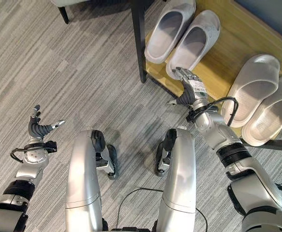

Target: Arrange the slippers neatly on the shoe rack.

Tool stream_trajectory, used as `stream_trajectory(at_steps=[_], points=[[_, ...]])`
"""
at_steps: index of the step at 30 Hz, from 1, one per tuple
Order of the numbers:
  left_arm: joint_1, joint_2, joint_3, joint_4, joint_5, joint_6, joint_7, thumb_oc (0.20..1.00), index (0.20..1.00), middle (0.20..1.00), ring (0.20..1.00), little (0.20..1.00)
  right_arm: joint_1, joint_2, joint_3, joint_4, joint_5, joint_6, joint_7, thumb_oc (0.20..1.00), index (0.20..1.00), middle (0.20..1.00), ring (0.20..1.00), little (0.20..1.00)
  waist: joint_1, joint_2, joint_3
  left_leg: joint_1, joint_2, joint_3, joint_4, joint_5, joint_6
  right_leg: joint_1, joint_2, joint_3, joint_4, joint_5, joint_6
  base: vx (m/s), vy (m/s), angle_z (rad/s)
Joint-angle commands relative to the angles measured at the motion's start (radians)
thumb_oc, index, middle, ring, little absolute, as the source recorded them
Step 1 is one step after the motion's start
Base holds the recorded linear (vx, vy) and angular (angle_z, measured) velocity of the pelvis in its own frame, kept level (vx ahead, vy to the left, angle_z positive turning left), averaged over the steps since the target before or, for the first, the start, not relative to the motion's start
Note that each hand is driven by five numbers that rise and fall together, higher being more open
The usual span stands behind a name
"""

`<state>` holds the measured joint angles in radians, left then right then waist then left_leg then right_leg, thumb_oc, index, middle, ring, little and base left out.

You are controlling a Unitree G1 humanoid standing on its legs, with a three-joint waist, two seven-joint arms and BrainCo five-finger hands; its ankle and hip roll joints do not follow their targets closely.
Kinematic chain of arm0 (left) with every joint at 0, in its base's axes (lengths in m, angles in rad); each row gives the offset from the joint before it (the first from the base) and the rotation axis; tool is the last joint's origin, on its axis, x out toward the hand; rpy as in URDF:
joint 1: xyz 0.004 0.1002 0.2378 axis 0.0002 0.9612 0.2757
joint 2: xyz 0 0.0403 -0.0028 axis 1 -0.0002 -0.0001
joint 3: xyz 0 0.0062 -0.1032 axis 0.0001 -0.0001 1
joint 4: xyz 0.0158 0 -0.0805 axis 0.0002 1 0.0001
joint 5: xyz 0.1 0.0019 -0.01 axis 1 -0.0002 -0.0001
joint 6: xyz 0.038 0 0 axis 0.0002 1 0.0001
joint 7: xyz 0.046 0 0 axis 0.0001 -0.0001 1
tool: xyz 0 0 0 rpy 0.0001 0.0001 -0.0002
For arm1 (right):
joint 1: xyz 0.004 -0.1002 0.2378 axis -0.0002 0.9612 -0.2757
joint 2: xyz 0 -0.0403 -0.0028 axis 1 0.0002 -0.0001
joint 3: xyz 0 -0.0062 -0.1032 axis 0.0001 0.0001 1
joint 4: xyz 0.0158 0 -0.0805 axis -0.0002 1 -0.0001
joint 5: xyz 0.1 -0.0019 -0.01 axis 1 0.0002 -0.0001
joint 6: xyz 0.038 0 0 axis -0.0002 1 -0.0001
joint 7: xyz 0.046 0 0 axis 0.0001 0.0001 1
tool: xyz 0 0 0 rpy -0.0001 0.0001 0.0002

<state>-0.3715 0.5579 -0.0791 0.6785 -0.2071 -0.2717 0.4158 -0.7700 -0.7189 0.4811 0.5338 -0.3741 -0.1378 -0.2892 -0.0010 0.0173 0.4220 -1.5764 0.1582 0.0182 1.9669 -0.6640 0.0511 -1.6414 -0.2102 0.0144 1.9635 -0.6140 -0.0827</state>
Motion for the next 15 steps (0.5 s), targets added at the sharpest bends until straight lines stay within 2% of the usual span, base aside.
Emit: stream_trajectory(at_steps=[1,4,9,10,11,13,15], points=[[-0.044,0.036,0.025,0.015,-0.017,-0.037,0.037,1.000,1.000,1.000,1.000,1.000,-0.084,0.019,0.001,0.019,0.013,0.010,-0.031,1.000,1.000,1.000,1.000,1.000,0.042,-0.020,0.040,0.006,-0.017,-0.193,-0.060,0.040,-0.055,0.071,-0.029,0.188,0.025,-0.014,0.057,0.00,0.000,0.00],[-0.051,0.035,0.026,0.021,-0.031,-0.042,0.041,1.000,1.000,1.000,1.000,1.000,-0.091,0.027,-0.006,0.029,0.028,0.013,-0.044,1.000,1.000,1.000,1.000,1.000,0.042,-0.022,0.035,0.006,-0.017,-0.188,-0.074,0.047,-0.057,0.071,-0.032,0.187,0.014,-0.010,0.056,-0.01,0.004,0.01],[-0.049,0.028,0.039,-0.026,-0.075,-0.073,0.037,1.000,1.000,1.000,1.000,1.000,-0.054,0.011,-0.048,-0.013,0.022,-0.006,-0.102,1.000,1.000,1.000,1.000,1.000,0.045,-0.039,-0.017,0.006,-0.004,-0.151,-0.230,0.090,-0.060,0.071,-0.042,0.145,-0.156,0.048,0.066,-0.10,0.067,0.02],[-0.045,0.015,0.039,-0.089,-0.065,-0.088,0.034,1.000,1.000,1.000,1.000,1.000,0.017,-0.013,-0.084,-0.076,-0.018,-0.016,-0.123,1.000,1.000,1.000,1.000,1.000,0.033,-0.049,-0.078,0.006,0.003,-0.133,-0.382,0.151,-0.070,0.072,-0.057,0.088,-0.303,0.095,0.086,-0.25,0.169,-0.06],[-0.036,0.007,0.030,-0.134,-0.061,-0.103,0.027,1.000,1.000,1.000,1.000,1.000,0.095,-0.023,-0.112,-0.115,-0.060,-0.025,-0.138,1.000,1.000,1.000,1.000,1.000,0.024,-0.044,-0.123,0.008,-0.003,-0.133,-0.498,0.211,-0.076,0.099,-0.062,0.039,-0.421,0.128,0.094,-0.28,0.159,0.05],[-0.023,-0.001,0.013,-0.177,-0.041,-0.104,0.021,1.000,1.000,1.000,1.000,1.000,0.191,-0.008,-0.146,-0.127,-0.080,-0.023,-0.142,1.000,1.000,1.000,1.000,1.000,0.011,-0.052,-0.127,0.066,-0.013,-0.129,-0.609,0.253,-0.086,0.175,-0.058,0.003,-0.525,0.151,0.098,-0.22,0.083,0.13],[-0.004,-0.013,-0.020,-0.214,0.000,-0.100,0.008,1.000,1.000,1.000,1.000,1.000,0.314,0.049,-0.181,-0.122,-0.079,-0.026,-0.137,1.000,1.000,1.000,1.000,1.000,-0.008,-0.070,-0.132,0.159,-0.023,-0.117,-0.756,0.303,-0.101,0.279,-0.056,-0.037,-0.664,0.179,0.105,-0.18,0.063,0.05]])
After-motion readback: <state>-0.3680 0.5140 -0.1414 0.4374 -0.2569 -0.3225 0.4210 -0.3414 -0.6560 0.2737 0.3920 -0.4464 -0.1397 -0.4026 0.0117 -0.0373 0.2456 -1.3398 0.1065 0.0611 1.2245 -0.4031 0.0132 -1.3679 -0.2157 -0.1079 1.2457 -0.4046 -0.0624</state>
